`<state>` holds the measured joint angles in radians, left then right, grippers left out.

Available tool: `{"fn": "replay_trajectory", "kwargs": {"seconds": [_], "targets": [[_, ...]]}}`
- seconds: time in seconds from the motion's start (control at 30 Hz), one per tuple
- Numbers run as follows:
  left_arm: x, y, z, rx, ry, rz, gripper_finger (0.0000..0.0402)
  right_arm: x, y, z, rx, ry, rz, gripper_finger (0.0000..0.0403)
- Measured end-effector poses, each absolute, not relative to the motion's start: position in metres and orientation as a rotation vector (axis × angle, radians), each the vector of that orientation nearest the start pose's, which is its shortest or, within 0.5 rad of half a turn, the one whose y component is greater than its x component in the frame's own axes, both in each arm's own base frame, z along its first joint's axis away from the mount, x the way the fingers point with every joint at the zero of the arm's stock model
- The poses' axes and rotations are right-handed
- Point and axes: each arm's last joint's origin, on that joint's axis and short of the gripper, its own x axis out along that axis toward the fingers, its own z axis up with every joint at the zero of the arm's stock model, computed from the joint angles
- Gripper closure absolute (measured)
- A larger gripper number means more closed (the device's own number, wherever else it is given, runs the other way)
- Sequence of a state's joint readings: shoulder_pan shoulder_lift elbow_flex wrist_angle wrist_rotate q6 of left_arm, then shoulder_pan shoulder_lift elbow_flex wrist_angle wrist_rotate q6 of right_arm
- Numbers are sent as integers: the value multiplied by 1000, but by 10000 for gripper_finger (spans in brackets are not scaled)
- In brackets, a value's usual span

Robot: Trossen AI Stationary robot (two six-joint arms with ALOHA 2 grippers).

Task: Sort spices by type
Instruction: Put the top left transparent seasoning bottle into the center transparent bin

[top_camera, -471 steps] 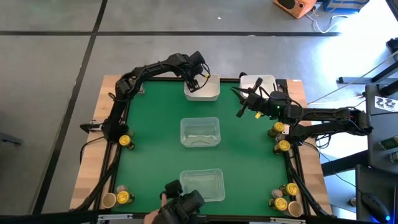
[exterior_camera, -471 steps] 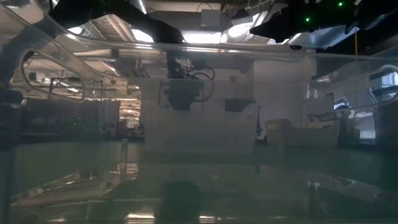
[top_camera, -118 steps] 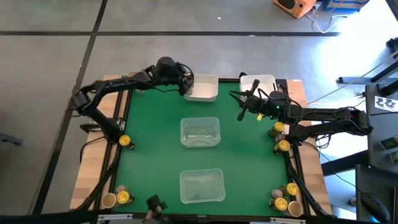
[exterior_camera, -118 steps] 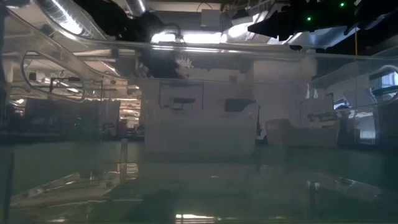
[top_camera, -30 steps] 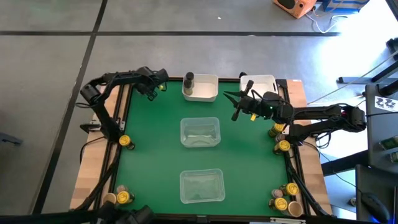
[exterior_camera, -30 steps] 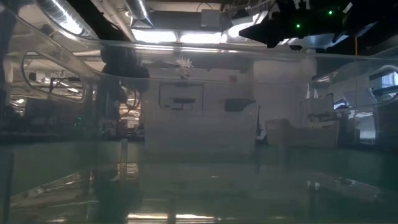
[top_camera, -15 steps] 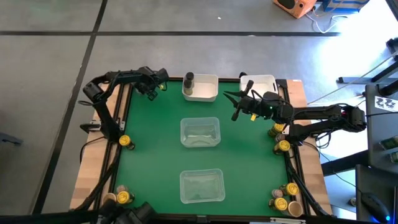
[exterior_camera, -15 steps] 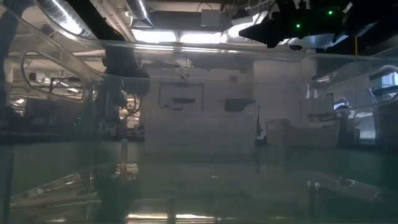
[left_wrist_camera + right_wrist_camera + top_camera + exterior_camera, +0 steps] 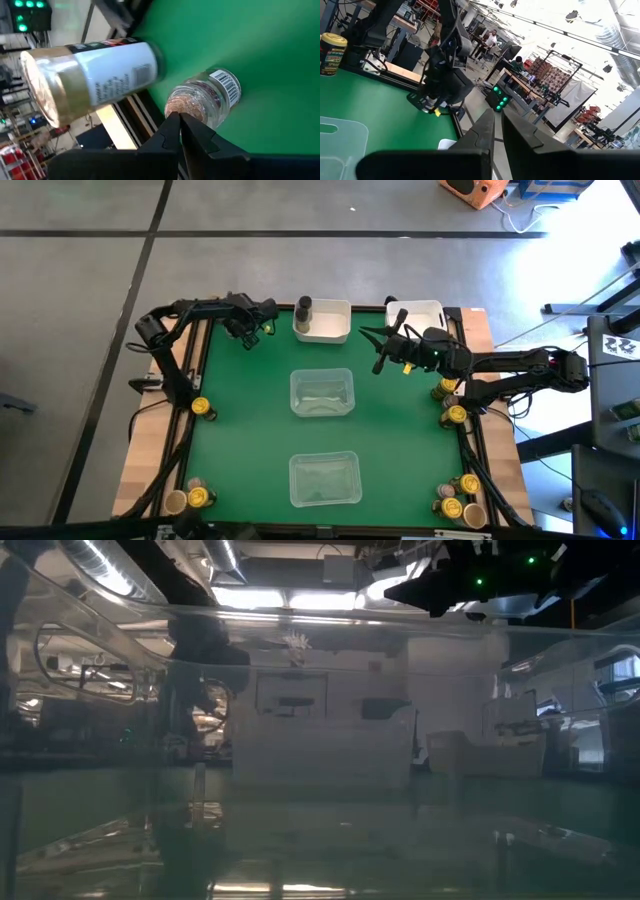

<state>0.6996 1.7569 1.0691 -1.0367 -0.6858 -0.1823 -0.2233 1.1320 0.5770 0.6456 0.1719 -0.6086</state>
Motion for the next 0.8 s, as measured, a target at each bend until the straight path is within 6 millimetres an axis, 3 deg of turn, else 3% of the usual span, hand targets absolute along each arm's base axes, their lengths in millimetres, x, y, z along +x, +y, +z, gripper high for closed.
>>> {"fn": "replay_trajectory", "kwargs": {"seconds": [0.4, 0.8], "targets": [[238, 142, 166, -33, 1719, 1031, 396, 236, -59, 273, -602, 32, -410, 366], [252, 88, 188, -34, 1606, 885, 396, 236, -59, 272, -602, 45, -407, 366]]}}
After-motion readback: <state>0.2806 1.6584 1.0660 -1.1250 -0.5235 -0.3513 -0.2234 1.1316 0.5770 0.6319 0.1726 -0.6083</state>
